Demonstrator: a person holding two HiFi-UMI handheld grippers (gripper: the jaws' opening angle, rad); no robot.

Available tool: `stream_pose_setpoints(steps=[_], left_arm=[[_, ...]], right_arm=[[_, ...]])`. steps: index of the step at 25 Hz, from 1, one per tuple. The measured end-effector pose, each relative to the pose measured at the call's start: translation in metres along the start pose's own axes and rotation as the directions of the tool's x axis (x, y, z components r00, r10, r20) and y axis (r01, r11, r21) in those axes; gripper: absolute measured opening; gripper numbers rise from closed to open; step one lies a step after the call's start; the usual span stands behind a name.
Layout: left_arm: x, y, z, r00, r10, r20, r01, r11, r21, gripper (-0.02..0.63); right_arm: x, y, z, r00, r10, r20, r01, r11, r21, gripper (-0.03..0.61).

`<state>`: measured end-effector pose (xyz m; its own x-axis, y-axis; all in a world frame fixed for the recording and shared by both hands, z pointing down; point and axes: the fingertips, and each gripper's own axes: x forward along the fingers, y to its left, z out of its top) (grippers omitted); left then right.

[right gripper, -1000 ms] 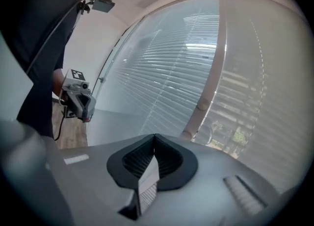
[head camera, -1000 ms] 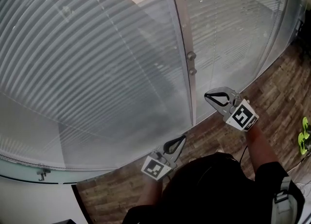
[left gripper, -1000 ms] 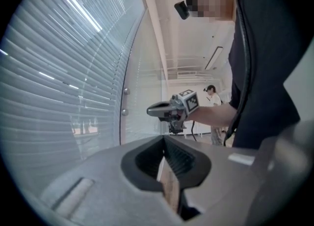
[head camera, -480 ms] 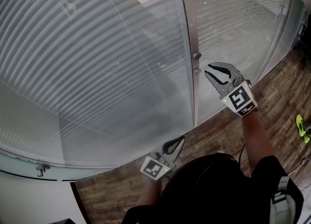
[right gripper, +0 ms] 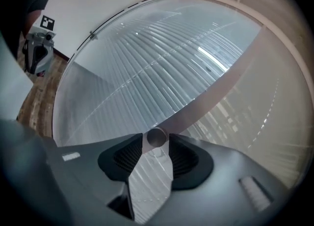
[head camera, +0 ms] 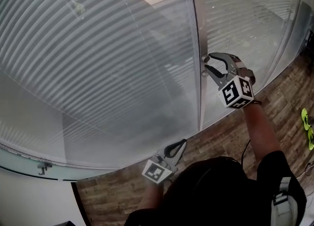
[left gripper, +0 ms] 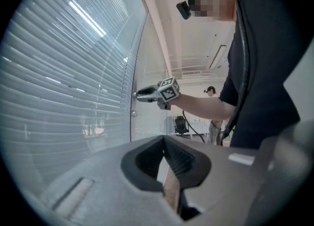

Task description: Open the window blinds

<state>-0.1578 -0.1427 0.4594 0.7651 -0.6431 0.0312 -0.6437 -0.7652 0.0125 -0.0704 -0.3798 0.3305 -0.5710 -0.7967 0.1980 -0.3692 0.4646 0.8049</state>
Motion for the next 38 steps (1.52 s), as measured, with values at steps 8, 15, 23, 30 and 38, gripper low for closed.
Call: stream_pose_setpoints(steps=[8,15,23,30,38], left_arm=[[-0.008,0.003,-0.003,1.000,0.024,0.000,-0.024,1.000,-0.010,0.005],[-0.008,0.006,-0.002,1.000,0.023,0.000,-0.023,1.000,-0.010,0.005],[-0.012,0.009,-0.002,1.000,0.027,-0.004,-0.027,1.000,-0.008,0.005],[-0.015,0.009,-0.002,1.000,0.023,-0.009,-0.023,1.000,0.000,0.005],[-0.018,0.009,-0.003,1.000,0.024,-0.017,-0.024,1.000,-0.002,0.005]], right_arm=[[0.011,-0.002,0.001,0.999,-0.031,-0.045,0.025,0.989,-0.147,0.167],[0.013,0.001,0.002,0.997,-0.045,-0.055,0.033,0.979,-0.201,0.144],[0.014,0.000,0.002,0.997,-0.057,-0.061,0.043,0.978,-0.203,0.121],[0.014,0.000,0.002,0.996,-0.060,-0.063,0.047,0.983,-0.178,0.121],[0.013,-0.001,0.002,0.996,-0.059,-0.060,0.052,0.991,-0.124,0.121]])
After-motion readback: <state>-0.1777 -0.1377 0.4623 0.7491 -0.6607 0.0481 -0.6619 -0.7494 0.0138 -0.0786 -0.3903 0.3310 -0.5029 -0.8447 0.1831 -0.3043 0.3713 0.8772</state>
